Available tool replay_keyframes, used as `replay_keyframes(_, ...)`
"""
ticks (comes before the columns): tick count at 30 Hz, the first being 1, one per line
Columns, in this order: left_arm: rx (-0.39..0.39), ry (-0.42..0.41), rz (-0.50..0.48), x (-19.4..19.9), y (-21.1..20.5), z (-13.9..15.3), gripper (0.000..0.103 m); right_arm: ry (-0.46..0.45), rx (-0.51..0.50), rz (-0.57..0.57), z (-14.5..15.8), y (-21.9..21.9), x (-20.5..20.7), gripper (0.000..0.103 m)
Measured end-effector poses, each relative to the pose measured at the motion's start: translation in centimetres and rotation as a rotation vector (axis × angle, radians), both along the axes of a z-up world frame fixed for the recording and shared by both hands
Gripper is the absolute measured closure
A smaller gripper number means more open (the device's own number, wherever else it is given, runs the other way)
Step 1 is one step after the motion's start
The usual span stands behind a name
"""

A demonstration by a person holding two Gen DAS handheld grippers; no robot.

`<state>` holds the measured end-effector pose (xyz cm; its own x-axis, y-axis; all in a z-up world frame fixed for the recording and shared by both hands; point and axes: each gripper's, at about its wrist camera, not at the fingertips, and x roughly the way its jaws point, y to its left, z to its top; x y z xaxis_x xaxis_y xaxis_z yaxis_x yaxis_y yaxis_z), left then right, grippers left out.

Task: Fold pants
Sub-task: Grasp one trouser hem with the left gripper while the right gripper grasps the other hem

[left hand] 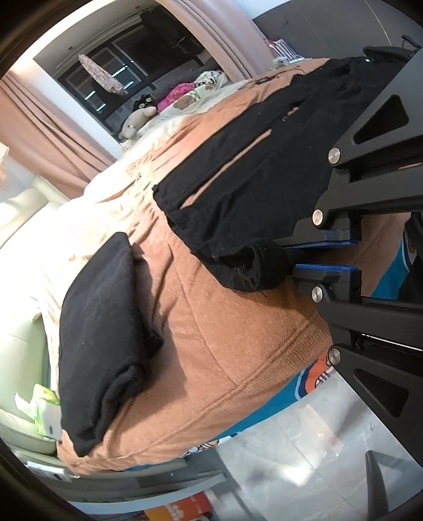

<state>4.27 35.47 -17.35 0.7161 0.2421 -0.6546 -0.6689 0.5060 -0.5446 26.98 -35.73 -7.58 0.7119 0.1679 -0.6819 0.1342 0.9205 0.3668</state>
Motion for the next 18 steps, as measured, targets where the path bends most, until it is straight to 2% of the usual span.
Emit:
replay_keyframes(3, 0.013, 0.007, 0.013, 0.3, -0.2, 0.7, 0.096, 0.018, 0.008, 0.002, -0.2, -0.3, 1.4, 0.063)
replay_keyframes(7, 0.032, 0.005, 0.022, 0.9, -0.4, 2.1, 0.098, 0.006, 0.093, -0.016, 0.2, -1.8, 2.4, 0.063)
replay_keyframes(9, 0.061, -0.01, 0.025, 1.1, -0.5, 3.4, 0.098, -0.006, 0.126, -0.019, 0.4, -2.5, 2.2, 0.066)
replay_keyframes(10, 0.074, -0.018, 0.025, 1.2, -0.6, 4.1, 0.098, -0.023, 0.149, -0.013, 0.7, -3.0, 2.0, 0.07)
replay_keyframes(14, 0.102, -0.027, 0.016, 1.8, -0.6, 5.5, 0.099, -0.056, 0.188, -0.03, 1.3, -4.4, 1.0, 0.071)
replay_keyframes(18, 0.104, -0.029, 0.018, 1.9, -0.4, 5.9, 0.099, -0.037, 0.214, -0.063, 0.1, -5.8, 0.1, 0.07)
